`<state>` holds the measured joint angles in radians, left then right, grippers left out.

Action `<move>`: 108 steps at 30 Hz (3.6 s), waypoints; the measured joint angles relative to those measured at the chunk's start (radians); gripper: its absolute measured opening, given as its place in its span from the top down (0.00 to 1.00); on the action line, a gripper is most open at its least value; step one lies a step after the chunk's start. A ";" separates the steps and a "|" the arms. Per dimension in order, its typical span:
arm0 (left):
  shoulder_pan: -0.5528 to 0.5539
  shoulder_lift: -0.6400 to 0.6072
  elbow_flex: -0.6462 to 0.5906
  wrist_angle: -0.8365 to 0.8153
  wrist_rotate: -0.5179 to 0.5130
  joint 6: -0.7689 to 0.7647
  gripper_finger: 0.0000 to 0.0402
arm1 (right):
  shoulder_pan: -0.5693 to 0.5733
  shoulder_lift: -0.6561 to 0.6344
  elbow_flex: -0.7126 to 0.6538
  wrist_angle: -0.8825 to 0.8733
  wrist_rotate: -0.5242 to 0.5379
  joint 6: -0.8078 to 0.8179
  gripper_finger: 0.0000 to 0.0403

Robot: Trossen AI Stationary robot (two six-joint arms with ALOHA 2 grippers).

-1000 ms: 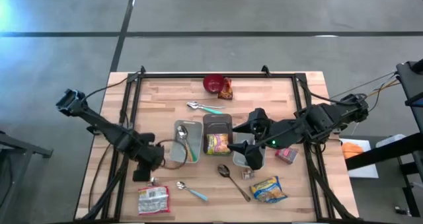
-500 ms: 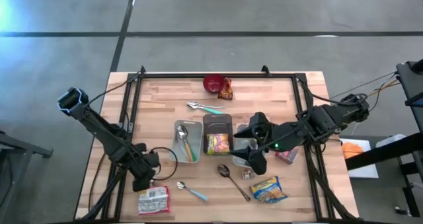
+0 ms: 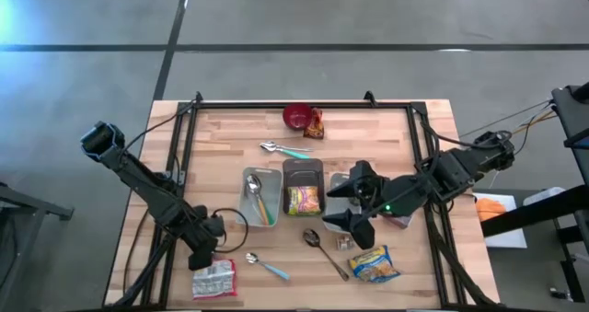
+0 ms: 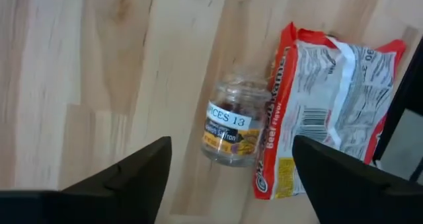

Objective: Pick & Place Food Item
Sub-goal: Put the left brown seasoning into the right gray bin

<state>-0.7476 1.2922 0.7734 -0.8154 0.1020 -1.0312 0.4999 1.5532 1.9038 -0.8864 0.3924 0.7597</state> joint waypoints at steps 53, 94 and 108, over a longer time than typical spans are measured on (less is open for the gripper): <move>-0.069 0.260 -0.007 0.061 -0.119 0.113 0.56 | 0.026 -0.002 0.000 0.003 -0.001 -0.022 0.22; 0.329 0.057 0.476 0.405 -0.308 0.436 0.56 | -0.282 0.152 0.000 0.163 -0.583 0.070 0.22; 0.453 0.191 0.619 0.453 -0.076 0.563 0.56 | -0.284 0.161 0.002 0.065 -0.576 0.071 0.22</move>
<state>-0.2951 1.4829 1.3922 -0.3621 0.0257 -0.4679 0.2157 1.7138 1.9053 -0.8212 -0.1833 0.8307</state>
